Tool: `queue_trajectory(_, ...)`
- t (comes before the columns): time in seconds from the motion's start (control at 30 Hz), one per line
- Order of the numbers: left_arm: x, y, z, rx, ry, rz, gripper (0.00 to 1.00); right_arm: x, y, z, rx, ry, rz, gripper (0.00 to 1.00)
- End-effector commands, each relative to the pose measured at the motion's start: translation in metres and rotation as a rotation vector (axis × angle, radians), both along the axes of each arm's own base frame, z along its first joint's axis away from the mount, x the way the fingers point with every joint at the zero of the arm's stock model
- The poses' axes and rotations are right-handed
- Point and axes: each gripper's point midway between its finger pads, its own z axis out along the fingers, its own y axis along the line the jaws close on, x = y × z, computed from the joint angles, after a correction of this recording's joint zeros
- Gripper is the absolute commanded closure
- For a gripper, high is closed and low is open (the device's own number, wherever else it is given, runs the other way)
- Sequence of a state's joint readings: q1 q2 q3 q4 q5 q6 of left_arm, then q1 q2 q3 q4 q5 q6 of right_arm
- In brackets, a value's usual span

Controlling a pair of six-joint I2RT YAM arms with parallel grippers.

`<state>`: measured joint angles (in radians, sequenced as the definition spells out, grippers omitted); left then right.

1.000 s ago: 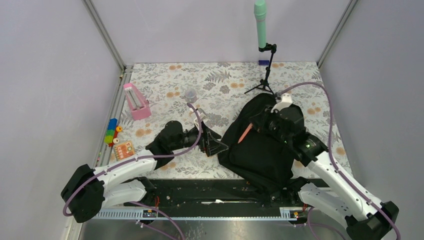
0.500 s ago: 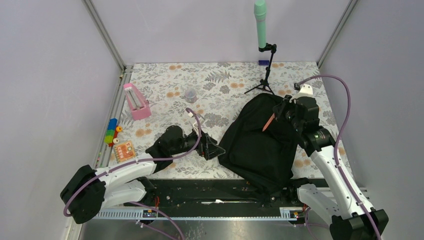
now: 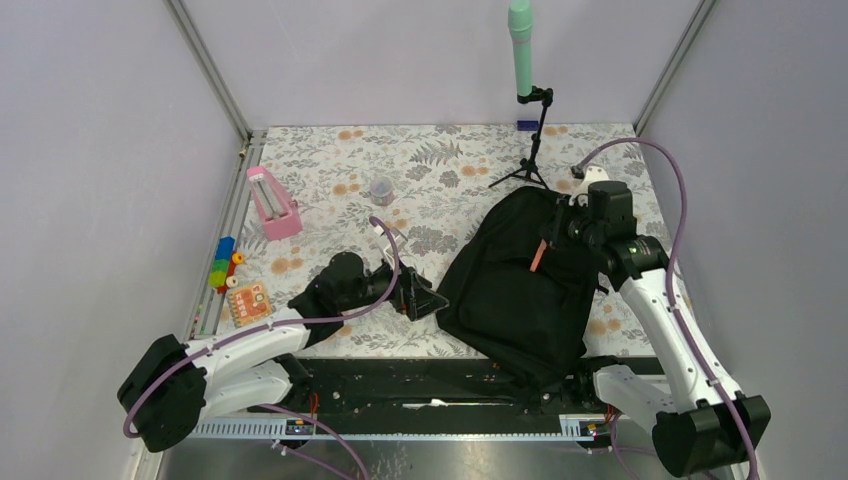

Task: Pack the student bag
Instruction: Place the stationery in the student bag.

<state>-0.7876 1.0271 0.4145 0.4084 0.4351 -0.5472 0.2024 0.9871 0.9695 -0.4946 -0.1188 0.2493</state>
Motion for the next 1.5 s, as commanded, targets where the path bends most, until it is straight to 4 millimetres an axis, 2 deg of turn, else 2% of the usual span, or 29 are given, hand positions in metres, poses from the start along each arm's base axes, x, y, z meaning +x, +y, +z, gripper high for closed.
queue_trajectory(0.0,0.001,0.001,0.010,-0.024,-0.045,0.009,0.15,-0.013,0.015,-0.011,-0.001,0.075,0.145,1.00)
queue_trajectory(0.27,0.000,0.005,0.008,-0.014,-0.044,0.018,0.15,-0.018,0.036,-0.026,0.054,0.215,0.264,1.00)
queue_trajectory(0.43,-0.002,0.007,0.005,-0.004,-0.041,0.018,0.15,-0.028,0.042,-0.045,0.067,0.295,0.317,1.00)
queue_trajectory(0.67,0.000,0.009,0.009,-0.008,-0.056,0.031,0.15,-0.037,0.041,-0.071,0.032,0.347,0.319,0.97)
queue_trajectory(0.83,0.001,0.009,0.011,0.003,-0.063,0.031,0.15,-0.038,0.037,-0.082,-0.038,0.367,0.298,0.88)
queue_trajectory(0.9,0.001,0.010,0.011,0.012,-0.066,0.036,0.15,-0.038,0.035,-0.081,-0.050,0.359,0.282,0.85)
queue_trajectory(0.97,0.002,0.012,0.012,0.020,-0.070,0.039,0.14,-0.035,0.032,-0.078,-0.062,0.333,0.265,0.72)
queue_trajectory(1.07,0.002,0.014,0.013,0.031,-0.075,0.045,0.14,-0.034,0.033,-0.066,-0.053,0.304,0.266,0.47)
queue_trajectory(1.17,0.002,0.016,0.013,0.038,-0.081,0.054,0.14,-0.033,0.029,-0.051,-0.056,0.248,0.238,0.33)
queue_trajectory(1.3,0.003,0.017,0.012,0.043,-0.081,0.062,0.14,-0.029,0.019,-0.036,-0.081,0.180,0.184,0.29)
queue_trajectory(1.47,0.009,0.020,0.010,0.061,-0.077,0.101,0.14,-0.026,0.018,-0.033,-0.060,0.129,0.150,0.33)
